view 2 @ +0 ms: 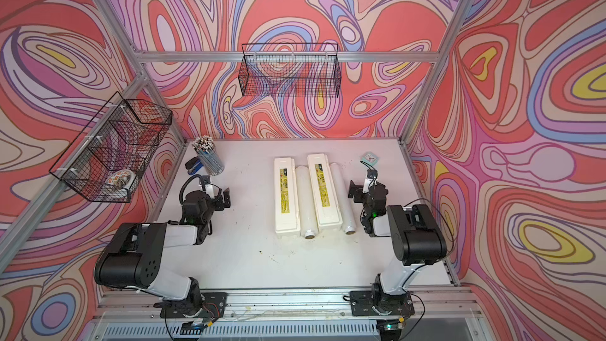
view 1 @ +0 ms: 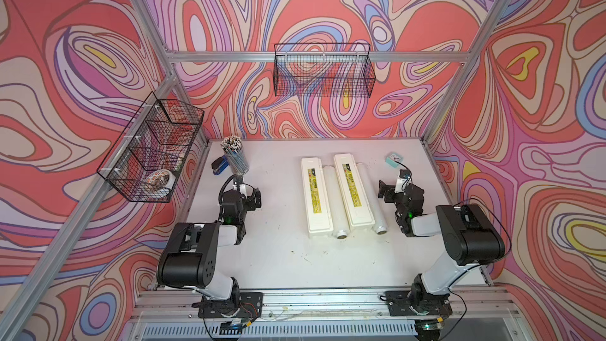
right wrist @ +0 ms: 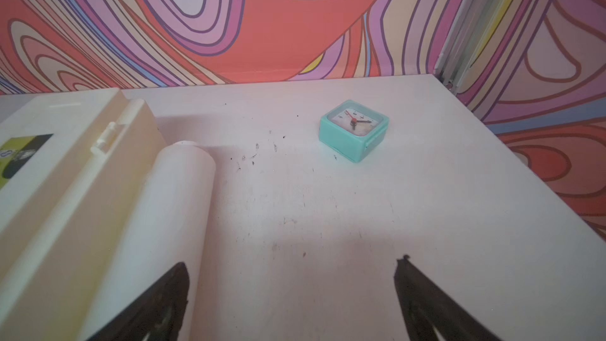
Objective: Put plastic wrap rolls into dispensers
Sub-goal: Pick up the plastic wrap cutting box from the center of the board.
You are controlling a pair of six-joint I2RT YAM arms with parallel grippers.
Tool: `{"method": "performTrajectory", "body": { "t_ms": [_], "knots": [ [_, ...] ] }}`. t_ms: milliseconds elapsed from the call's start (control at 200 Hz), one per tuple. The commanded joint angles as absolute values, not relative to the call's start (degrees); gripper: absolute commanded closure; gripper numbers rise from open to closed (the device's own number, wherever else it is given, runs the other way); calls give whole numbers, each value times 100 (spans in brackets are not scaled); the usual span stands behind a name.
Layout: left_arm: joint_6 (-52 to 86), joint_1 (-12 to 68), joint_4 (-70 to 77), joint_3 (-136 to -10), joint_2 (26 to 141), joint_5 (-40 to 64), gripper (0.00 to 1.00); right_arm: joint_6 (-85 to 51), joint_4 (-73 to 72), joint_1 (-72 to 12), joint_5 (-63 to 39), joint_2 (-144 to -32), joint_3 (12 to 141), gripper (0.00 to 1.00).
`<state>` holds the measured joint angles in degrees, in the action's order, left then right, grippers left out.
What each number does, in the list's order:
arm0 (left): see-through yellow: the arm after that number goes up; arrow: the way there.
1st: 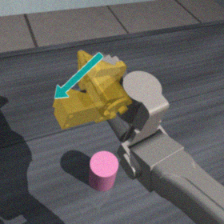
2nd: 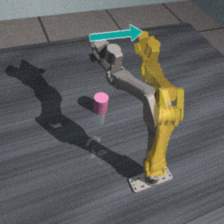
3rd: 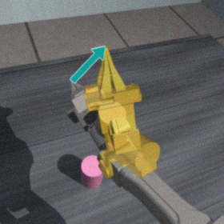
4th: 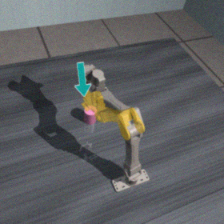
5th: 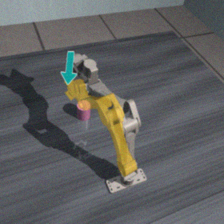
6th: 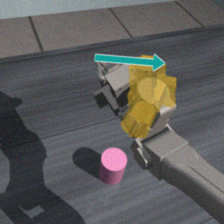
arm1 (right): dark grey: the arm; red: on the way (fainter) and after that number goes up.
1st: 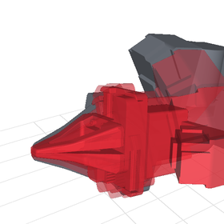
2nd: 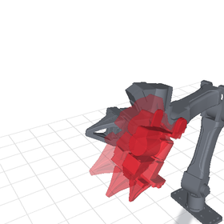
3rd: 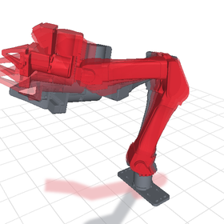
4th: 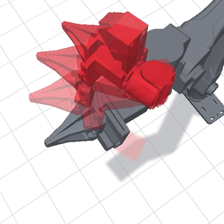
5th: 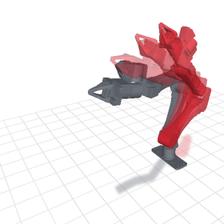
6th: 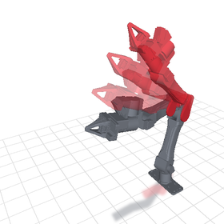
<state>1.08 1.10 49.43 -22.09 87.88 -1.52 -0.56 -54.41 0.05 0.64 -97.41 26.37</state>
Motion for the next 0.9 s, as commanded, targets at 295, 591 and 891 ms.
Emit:
{"method": "performTrajectory", "body": {
  "t_ms": [295, 591, 891],
  "knots": [
    [48, 70, 5036, -2184, 8824, -136, 0, -103, -5407, 15, 165, -9790, 2720, 2],
    [17, 66, 5009, -2202, 8808, -123, 0, -199, -5102, -16, 601, -9490, 2784, 2],
    [581, 70, 1623, -3998, 7805, 647, 0, -1408, 502, -1240, 941, -8952, 6255, 11]
  ]
}}
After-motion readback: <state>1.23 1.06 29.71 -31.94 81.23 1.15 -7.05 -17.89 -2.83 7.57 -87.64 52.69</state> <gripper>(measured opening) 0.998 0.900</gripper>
